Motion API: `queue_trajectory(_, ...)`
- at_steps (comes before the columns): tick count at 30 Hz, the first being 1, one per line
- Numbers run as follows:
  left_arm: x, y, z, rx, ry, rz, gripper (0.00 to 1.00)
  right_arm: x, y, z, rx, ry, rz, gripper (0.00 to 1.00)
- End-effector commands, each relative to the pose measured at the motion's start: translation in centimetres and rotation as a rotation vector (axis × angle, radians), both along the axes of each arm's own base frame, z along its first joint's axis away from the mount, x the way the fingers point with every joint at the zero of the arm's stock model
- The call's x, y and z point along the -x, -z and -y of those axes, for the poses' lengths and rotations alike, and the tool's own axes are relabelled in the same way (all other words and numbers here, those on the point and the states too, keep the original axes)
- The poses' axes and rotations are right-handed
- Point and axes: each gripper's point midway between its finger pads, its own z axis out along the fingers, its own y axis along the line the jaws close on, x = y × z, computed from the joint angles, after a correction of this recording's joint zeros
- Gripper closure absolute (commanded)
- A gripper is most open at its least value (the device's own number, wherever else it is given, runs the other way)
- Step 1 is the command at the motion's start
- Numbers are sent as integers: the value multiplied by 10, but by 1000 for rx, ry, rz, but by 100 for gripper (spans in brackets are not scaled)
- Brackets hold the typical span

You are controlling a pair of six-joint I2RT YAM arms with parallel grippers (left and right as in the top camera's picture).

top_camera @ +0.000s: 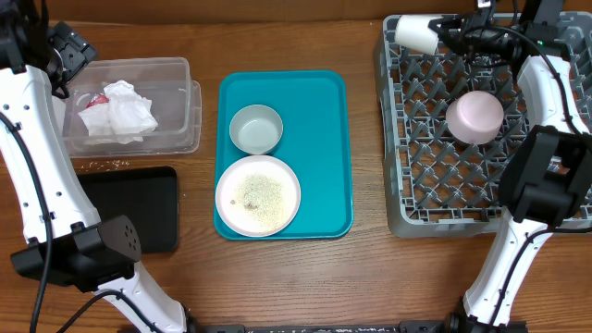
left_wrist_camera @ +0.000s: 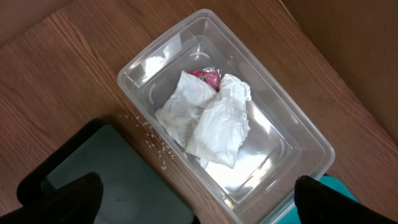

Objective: Sort waste into correct bins and load items into the dishwasher
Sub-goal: 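Set the white cup upright in the rack and open the right gripper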

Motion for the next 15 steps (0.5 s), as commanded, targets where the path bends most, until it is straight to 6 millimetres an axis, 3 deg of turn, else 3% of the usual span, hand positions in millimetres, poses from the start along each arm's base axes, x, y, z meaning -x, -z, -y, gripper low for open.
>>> queue_trajectory(1,-2,3,2,-4,16,-13,0,-1,23,-3,-24,-13,-50,96)
queue_trajectory(15,-2,3,2,-4,16,-13,0,-3,35,13,-45,17,-94,96)
